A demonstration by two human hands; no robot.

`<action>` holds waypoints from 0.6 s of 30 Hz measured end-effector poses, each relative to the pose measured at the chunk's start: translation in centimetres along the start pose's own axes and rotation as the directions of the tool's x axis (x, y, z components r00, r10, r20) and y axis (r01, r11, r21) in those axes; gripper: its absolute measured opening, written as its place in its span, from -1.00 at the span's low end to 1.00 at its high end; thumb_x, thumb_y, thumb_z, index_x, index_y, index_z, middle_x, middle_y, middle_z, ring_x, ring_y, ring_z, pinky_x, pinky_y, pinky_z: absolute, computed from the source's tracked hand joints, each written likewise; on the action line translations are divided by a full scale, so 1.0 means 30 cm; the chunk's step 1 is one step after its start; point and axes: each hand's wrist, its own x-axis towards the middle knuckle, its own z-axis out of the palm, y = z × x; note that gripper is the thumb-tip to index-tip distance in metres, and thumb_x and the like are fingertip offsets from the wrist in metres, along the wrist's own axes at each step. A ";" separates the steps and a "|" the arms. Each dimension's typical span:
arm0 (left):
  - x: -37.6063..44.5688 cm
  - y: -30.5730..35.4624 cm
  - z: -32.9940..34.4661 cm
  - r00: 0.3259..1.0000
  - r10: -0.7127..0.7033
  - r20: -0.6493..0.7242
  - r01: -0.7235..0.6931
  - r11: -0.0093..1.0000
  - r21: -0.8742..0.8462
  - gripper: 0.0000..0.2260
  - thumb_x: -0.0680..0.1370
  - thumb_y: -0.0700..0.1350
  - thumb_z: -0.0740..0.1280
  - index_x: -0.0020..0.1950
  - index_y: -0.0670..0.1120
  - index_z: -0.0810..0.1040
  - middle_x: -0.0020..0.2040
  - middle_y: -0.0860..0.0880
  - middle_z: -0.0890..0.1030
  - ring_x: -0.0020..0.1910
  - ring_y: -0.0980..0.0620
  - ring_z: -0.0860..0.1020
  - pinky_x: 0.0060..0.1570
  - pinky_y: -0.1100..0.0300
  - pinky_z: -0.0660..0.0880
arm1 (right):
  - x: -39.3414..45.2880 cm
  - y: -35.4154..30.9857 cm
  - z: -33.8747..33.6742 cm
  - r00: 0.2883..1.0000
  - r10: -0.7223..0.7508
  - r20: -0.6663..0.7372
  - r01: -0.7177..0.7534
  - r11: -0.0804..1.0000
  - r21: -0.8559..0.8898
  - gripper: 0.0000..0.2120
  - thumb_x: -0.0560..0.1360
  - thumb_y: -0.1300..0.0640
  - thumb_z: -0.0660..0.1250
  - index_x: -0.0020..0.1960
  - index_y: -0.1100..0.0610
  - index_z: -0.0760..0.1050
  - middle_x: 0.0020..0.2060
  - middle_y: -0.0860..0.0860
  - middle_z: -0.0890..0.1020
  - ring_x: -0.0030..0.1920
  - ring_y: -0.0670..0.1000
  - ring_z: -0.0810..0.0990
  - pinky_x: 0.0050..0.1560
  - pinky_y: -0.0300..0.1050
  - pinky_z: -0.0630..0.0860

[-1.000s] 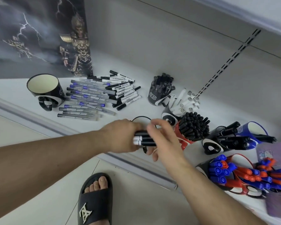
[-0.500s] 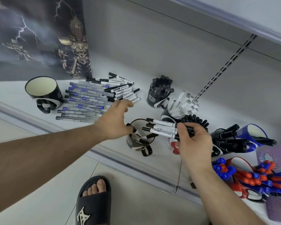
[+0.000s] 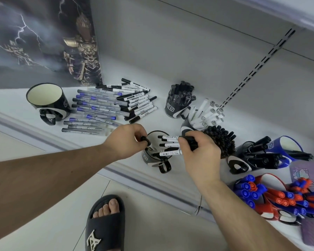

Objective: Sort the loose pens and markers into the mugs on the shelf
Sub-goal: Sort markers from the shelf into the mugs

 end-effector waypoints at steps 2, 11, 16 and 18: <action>-0.006 0.005 0.002 0.999 0.026 -0.021 -0.025 1.000 0.018 -0.85 0.43 -0.07 0.46 -0.21 0.14 0.54 -0.19 0.11 0.59 -0.28 0.10 0.56 -0.35 0.35 0.39 | -0.005 0.000 0.039 0.996 -0.088 0.018 0.089 0.994 -0.056 -0.84 0.40 0.18 0.50 -0.06 0.23 0.64 -0.21 0.14 0.64 -0.19 0.16 0.62 -0.12 -0.15 0.48; -0.018 0.023 0.052 0.997 0.078 0.024 -0.079 0.997 0.012 -0.85 0.38 -0.17 0.47 -0.16 0.03 0.58 -0.21 0.12 0.57 -0.23 0.20 0.53 -0.28 0.46 0.38 | -0.106 -0.035 0.183 0.932 -0.089 0.351 0.212 0.920 -0.330 -0.61 0.48 -0.03 0.08 0.18 0.10 0.51 0.11 0.03 0.55 0.01 0.18 0.50 0.02 0.06 0.42; -0.040 0.006 0.082 0.992 0.101 0.074 -0.103 0.994 0.022 -0.75 0.35 -0.15 0.48 -0.14 0.13 0.50 -0.10 0.12 0.57 -0.13 0.15 0.56 -0.10 0.29 0.49 | -0.119 -0.043 0.129 0.826 0.009 0.563 0.267 0.874 -0.406 -0.20 0.43 -0.13 0.19 0.57 0.06 -0.04 0.57 -0.01 -0.01 0.53 0.12 -0.06 0.49 0.15 -0.18; -0.049 0.006 0.083 0.990 0.103 0.094 -0.106 0.994 0.021 -0.71 0.34 -0.17 0.49 -0.10 0.13 0.46 -0.07 0.11 0.54 -0.14 0.16 0.55 -0.14 0.36 0.46 | -0.112 -0.043 0.124 0.770 0.053 0.636 0.269 0.876 -0.400 -0.08 0.42 -0.15 0.25 0.57 0.08 -0.21 0.57 0.00 -0.01 0.56 0.07 -0.14 0.51 0.15 -0.30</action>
